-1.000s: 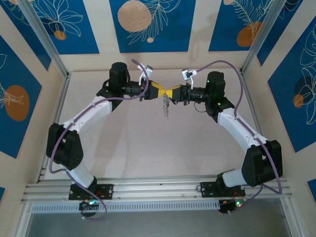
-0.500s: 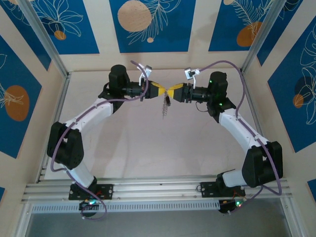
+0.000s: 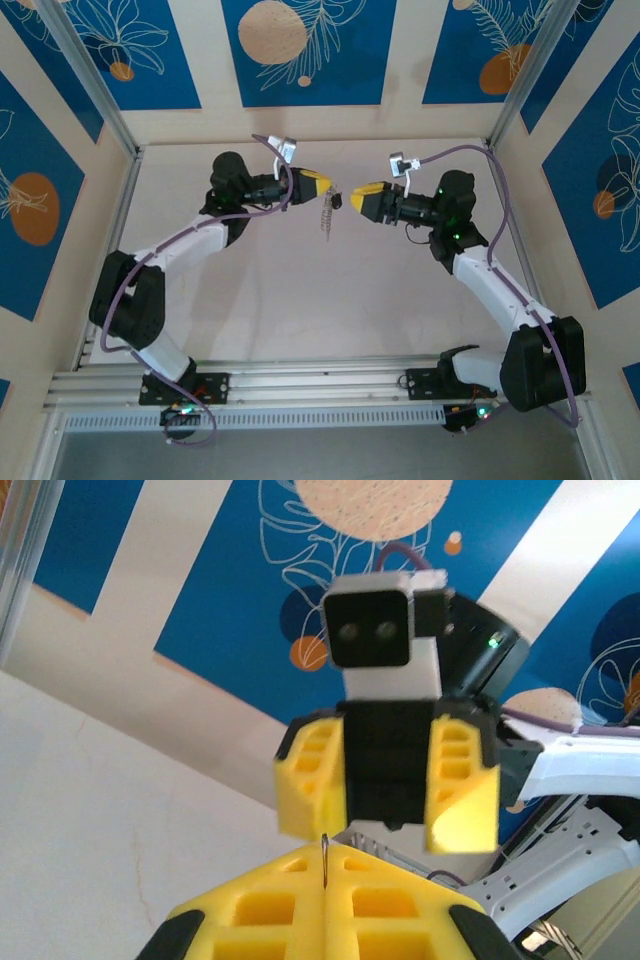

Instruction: Put the keys on the keyring

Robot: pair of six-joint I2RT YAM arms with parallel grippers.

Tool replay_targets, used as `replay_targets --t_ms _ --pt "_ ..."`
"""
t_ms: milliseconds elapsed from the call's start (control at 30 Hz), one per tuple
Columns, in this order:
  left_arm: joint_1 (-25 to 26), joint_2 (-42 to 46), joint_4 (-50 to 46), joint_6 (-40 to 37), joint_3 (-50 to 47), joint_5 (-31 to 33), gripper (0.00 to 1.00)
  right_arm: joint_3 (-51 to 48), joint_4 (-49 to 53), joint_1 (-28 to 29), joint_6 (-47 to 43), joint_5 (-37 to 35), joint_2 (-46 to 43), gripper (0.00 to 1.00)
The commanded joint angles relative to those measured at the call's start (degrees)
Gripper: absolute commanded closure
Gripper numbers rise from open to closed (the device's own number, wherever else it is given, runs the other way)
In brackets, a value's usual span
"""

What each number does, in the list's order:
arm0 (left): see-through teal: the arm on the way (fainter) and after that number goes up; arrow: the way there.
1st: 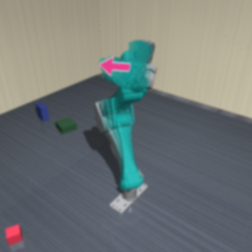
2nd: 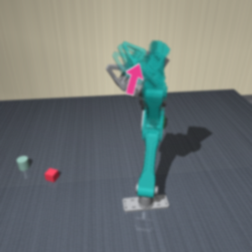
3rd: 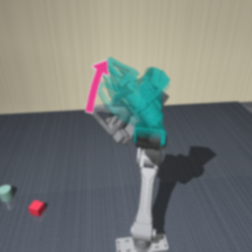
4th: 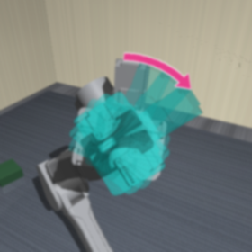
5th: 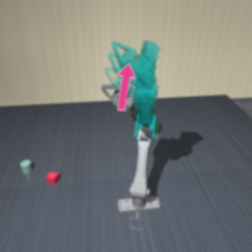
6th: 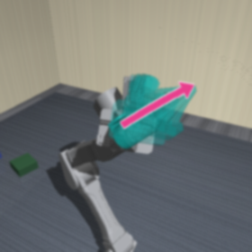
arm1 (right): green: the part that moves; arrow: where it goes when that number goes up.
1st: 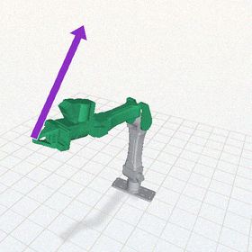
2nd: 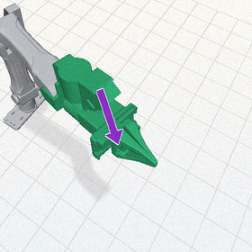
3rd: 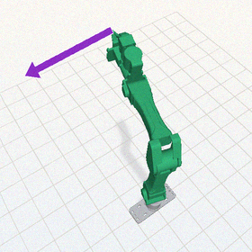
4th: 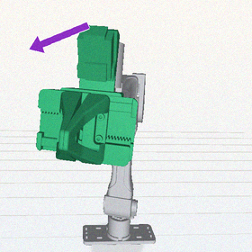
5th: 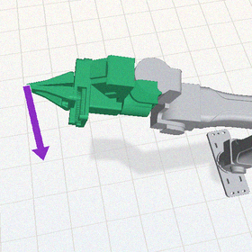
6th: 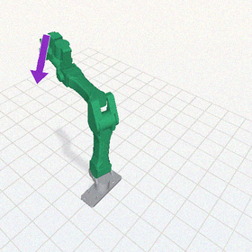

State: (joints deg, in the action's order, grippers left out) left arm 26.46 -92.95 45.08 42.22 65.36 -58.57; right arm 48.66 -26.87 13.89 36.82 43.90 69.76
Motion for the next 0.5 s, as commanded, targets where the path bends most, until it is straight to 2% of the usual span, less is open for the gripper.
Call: replay_targets --t_ms 0,167,467 --pt "1.1 2.6 6.4 2.7 -0.5 0.1 1.0 -0.5 -3.6 0.4 0.9 -0.8 -0.1 0.5" --pt "1.9 3.1 6.1 2.7 -0.1 0.1 1.0 -0.9 -7.2 0.9 2.5 0.5 0.6 0.45" --pt "2.8 3.6 5.8 2.6 0.6 0.3 1.0 0.0 -9.0 3.2 2.5 2.5 2.7 0.44"
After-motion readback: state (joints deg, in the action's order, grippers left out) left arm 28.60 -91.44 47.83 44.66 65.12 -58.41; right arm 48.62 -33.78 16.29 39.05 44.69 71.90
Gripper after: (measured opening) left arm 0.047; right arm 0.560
